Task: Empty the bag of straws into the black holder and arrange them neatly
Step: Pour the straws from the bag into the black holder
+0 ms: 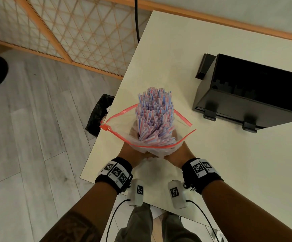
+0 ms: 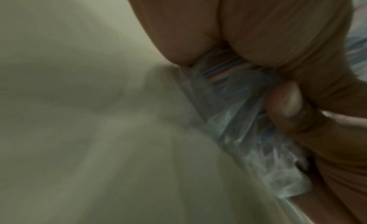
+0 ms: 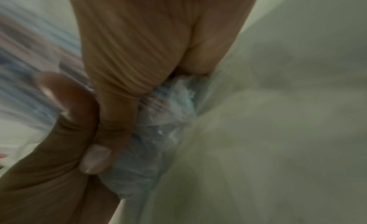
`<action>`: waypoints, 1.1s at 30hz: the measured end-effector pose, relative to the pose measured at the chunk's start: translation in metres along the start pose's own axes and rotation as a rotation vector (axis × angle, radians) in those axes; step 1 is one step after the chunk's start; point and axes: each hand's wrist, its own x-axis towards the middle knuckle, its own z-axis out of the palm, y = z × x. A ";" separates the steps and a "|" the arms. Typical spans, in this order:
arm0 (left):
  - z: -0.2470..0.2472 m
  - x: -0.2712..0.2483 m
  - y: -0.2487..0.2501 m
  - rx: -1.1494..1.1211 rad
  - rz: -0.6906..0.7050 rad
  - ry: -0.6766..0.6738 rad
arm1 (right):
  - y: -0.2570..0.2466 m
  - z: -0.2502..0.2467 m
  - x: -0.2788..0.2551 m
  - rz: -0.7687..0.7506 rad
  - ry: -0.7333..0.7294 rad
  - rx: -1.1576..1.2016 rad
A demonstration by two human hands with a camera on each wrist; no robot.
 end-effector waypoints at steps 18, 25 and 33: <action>-0.029 -0.017 0.035 0.075 -0.157 -0.169 | -0.047 0.022 -0.025 -0.008 0.113 0.393; -0.054 -0.010 0.154 0.159 0.145 -0.409 | -0.092 0.020 -0.035 -0.167 0.233 0.571; -0.014 0.017 0.273 0.482 0.121 -0.177 | -0.151 -0.008 -0.021 -0.348 0.291 1.131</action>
